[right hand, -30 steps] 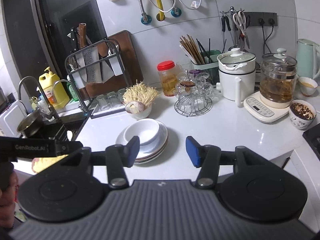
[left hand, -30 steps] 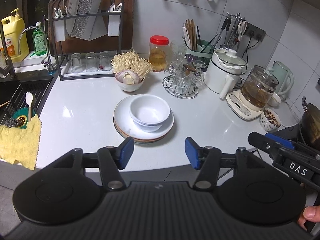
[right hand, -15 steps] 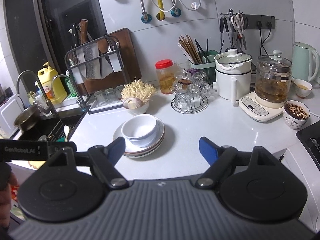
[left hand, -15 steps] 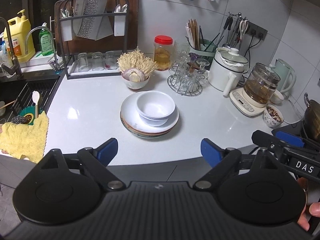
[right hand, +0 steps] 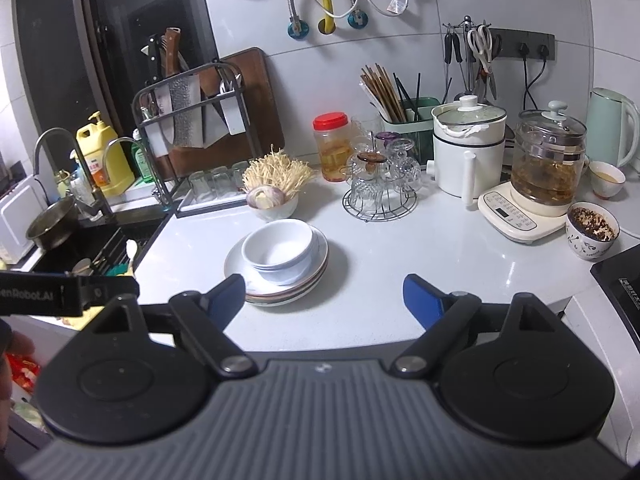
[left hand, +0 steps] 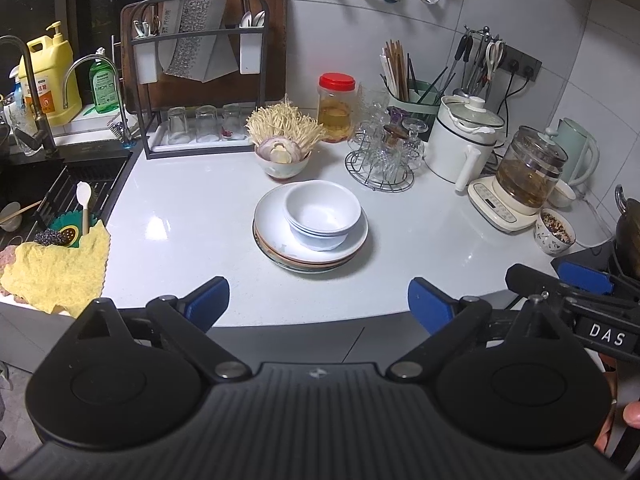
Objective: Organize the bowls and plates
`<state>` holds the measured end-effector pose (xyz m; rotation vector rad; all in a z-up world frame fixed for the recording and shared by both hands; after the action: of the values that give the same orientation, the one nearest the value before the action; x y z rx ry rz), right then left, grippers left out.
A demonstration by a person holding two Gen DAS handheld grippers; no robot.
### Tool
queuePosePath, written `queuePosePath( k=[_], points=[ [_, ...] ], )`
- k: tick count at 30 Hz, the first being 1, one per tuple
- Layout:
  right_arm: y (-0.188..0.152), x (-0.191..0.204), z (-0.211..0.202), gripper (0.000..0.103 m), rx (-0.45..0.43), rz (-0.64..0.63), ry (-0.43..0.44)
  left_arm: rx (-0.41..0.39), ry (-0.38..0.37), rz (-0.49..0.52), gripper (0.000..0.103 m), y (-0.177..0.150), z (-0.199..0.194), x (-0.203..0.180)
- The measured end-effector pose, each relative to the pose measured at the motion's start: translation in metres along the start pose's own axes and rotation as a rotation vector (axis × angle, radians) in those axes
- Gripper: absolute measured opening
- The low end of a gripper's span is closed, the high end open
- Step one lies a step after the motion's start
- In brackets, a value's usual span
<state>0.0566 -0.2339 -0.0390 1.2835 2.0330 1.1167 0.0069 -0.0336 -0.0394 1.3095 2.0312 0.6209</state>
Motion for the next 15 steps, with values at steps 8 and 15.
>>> queuePosePath(
  k=[8, 15],
  points=[
    [-0.0003, 0.0057, -0.0043, 0.087, -0.017, 0.01, 0.014, 0.005, 0.009, -0.001, 0.099, -0.0039, -0.0042, 0.0017],
    [-0.0026, 0.0089, -0.006, 0.087, -0.013, 0.019, 0.01, 0.003, 0.024, 0.005, 0.1, -0.0068, -0.009, 0.0054]
  ],
)
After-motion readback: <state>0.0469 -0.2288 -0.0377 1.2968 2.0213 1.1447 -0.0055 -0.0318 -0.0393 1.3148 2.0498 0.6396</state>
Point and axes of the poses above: each gripper's, at about its wrist camera, not at the fingertips, and z roughly the way its jaws point, x to its left, y to its top, the point moved 5 cm from there along z, roughly the way its jaws point, and after that the axes turned 11 degrees about -z, right-handed, at the moved point
